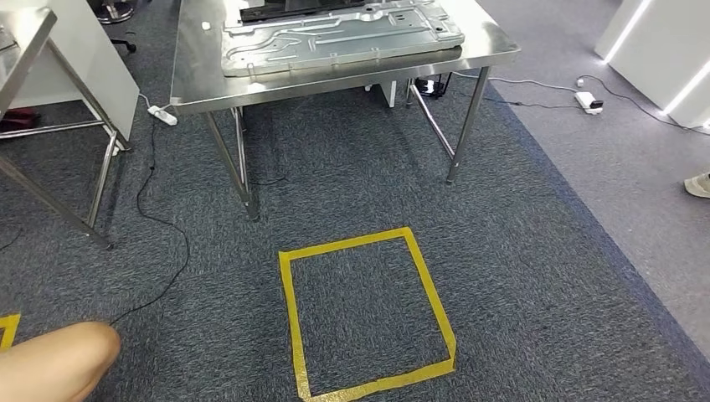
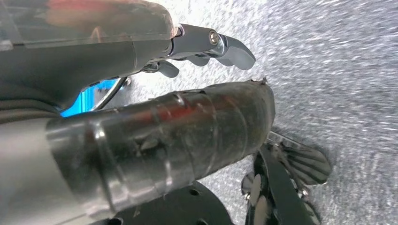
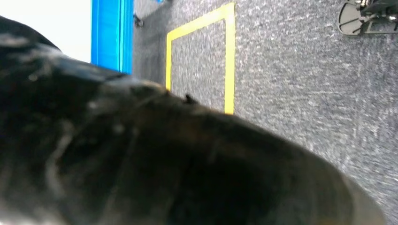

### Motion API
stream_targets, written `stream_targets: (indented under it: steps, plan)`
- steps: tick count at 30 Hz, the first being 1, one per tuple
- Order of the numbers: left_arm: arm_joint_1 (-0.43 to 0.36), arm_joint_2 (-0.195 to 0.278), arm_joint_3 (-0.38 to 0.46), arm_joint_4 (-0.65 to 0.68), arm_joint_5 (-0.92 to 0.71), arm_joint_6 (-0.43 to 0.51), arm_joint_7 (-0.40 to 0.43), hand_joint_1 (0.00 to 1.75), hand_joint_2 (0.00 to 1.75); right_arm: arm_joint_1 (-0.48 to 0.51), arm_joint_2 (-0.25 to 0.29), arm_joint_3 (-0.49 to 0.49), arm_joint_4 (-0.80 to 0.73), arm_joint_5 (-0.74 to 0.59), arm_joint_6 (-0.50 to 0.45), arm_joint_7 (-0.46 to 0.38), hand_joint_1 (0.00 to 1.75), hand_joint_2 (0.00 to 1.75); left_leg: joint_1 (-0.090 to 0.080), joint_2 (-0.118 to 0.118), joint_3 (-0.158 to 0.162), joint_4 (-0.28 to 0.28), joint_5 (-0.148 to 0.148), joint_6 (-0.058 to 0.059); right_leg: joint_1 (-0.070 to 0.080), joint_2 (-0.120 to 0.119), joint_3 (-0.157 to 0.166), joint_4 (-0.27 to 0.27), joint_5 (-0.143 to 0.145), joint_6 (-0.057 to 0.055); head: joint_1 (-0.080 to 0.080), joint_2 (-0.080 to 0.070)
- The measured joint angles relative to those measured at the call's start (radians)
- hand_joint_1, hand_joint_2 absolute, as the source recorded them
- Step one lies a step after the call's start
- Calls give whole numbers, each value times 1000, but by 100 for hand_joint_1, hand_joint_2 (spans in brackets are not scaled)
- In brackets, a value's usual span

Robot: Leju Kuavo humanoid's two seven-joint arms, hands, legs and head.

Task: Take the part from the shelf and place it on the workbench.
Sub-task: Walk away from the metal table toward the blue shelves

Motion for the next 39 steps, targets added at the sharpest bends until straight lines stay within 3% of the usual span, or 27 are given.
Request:
stream_targets:
  steps: [2, 3, 5, 7, 9, 11, 12, 13, 16, 18, 20, 21, 23, 25, 26, 27, 28, 29, 31, 32, 34, 36, 37, 39]
  plan:
    - [0, 0, 0, 0, -1, 0, 0, 0, 0, -2, 2, 0, 0, 0, -1, 0, 0, 0, 1, -34, 42, -100, 32, 6, 1, 20, -7, 9, -1, 10, 0, 0]
    - [-1, 0, -1, 0, -1, 0, 0, 0, 0, -2, 3, 0, 0, 0, -1, 0, 0, 0, 0, -42, 47, -114, 31, 10, 0, 28, -11, 10, 0, 17, 0, 0]
    - [-5, 0, -2, 0, -2, 0, 0, 0, 0, 0, 3, 0, 0, 1, -1, -1, 0, 0, -1, -26, 50, -121, 36, 21, -2, 40, -17, 9, 4, 31, 0, 0]
    - [-5, 0, -2, 0, -2, 0, 0, 0, 0, 2, 2, 0, 0, 1, -2, -2, 0, 0, 3, -4, 54, -131, 44, 36, -1, 9, -30, 36, -16, 39, 1, 0]
    - [-3, 0, -2, 0, -2, 0, -1, 0, 0, 0, 2, 0, 0, 1, -2, -2, 0, 0, 3, 20, 54, -136, 47, 45, -1, -41, -78, 138, -76, 44, 3, 0]
    - [0, 0, -3, 0, -2, 0, -1, 0, 0, -1, 3, 0, 0, 1, -2, -1, 0, 0, 0, 46, 52, -135, 45, 47, -4, -58, -137, 260, -127, 50, 3, 0]
    - [0, 0, -3, 0, -2, 0, -1, 0, 0, 0, 3, 0, 0, 1, -1, 0, 0, 0, -1, 59, 52, -135, 44, 46, -5, -62, -146, 283, -128, 51, 3, 0]
    - [0, 0, -3, 0, -2, 0, -1, 0, 0, 1, 3, 0, 0, 1, -1, 1, 0, 0, -1, 70, 53, -135, 43, 45, -5, -65, -135, 265, -109, 51, 3, 0]
    - [-2, -1, -4, 0, -3, 0, -1, 0, 0, 1, 3, -1, 0, 1, -2, 2, 0, 0, -3, 97, 61, -134, 35, 36, 0, -105, -29, 68, -23, 41, 3, 0]
    - [-3, -1, -4, 0, -3, 0, -1, 0, 0, -1, 3, -1, 0, 1, -2, 2, 0, 0, -7, 111, 65, -132, 31, 26, 7, -123, 3, 4, -9, 32, 3, 0]
    - [-7, -1, -5, 0, -3, 0, -1, 0, 0, 1, 4, -1, 0, 1, -2, 2, 0, 0, -9, 123, 70, -134, 29, 16, 9, -108, 1, 1, -8, 23, 3, 0]
    - [-8, -1, -5, 0, -3, 0, -1, 0, 0, 2, 4, -1, 0, 1, -2, 2, 0, 0, -7, 119, 71, -130, 23, 10, 7, -100, 2, -3, -5, 18, 3, 0]
    - [-8, -1, -6, 0, -2, 0, -1, 0, 0, 1, 5, -2, 0, 1, -3, 2, 0, 0, -4, 81, 49, -75, -16, 0, 0, -85, 5, -11, 1, 7, 2, 0]
    - [-6, -1, -6, 0, -1, 0, -1, 0, 0, -1, 7, -2, 0, 1, -3, 1, 0, 0, -1, 38, -13, 53, -83, -6, 0, -69, 2, -12, 3, 1, 0, 0]
    - [-4, -1, -6, 0, 0, 0, -1, 0, 0, -2, 8, -2, 0, 1, -3, 0, 0, 0, 0, 30, -45, 116, -105, -8, 1, -60, 2, -12, 3, 0, 1, 0]
    - [-2, -1, -6, 0, 1, 0, -1, 0, 0, -2, 10, -2, 0, 1, -3, 0, 0, 0, 0, 27, -64, 151, -108, -8, 2, -51, 2, -11, 3, -1, 1, 0]
    - [-1, -1, -6, 0, 2, 0, -1, 0, 0, -1, 10, -2, 0, 1, -3, -1, 0, 0, 0, 26, -66, 149, -91, -8, 2, -41, 2, -10, 3, -1, 1, 0]
    - [0, -1, -6, 0, 2, 0, -1, 0, 0, -1, 11, -3, 0, 1, -3, -1, 0, 0, 0, 24, -51, 109, -57, -6, 3, -31, 3, -8, 3, 0, 1, 0]
    - [0, 0, -5, 0, 2, 0, -1, 0, 0, -1, 12, -3, 0, 0, -3, -3, 0, 0, -1, 1, 4, -25, 15, 1, 4, -12, 1, -1, 0, 4, 1, 0]
    - [0, 0, -5, 0, 2, 0, -1, 0, 0, -1, 13, -3, 0, 0, -2, -4, 0, 0, -1, -12, 25, -76, 34, 5, 5, -5, -3, 3, -2, 9, 1, 0]
    - [-2, 0, -5, 0, 2, 0, -1, 0, 0, -3, 14, -5, 0, -1, -2, -4, 0, 0, -3, -25, 38, -113, 37, 13, 5, 7, -11, 7, -1, 19, 1, 0]
    - [-4, 0, -6, 0, 3, 0, -1, 0, 0, -2, 15, -7, 0, -2, -2, -5, 0, 0, -2, -13, 40, -121, 42, 25, 3, 10, -14, 9, 0, 31, 1, 0]
    - [-4, 0, -6, 0, 4, 0, -1, 0, 0, -1, 15, -8, 0, -2, -2, -5, 0, 0, 0, -6, 42, -126, 46, 33, 3, 0, -20, 22, -10, 35, 2, 0]
    - [-3, 0, -5, 0, 5, -1, -1, 0, 0, -1, 15, -9, 0, -2, -2, -5, 0, 0, 2, 11, 45, -133, 51, 46, 3, -35, -57, 104, -61, 42, 3, 0]
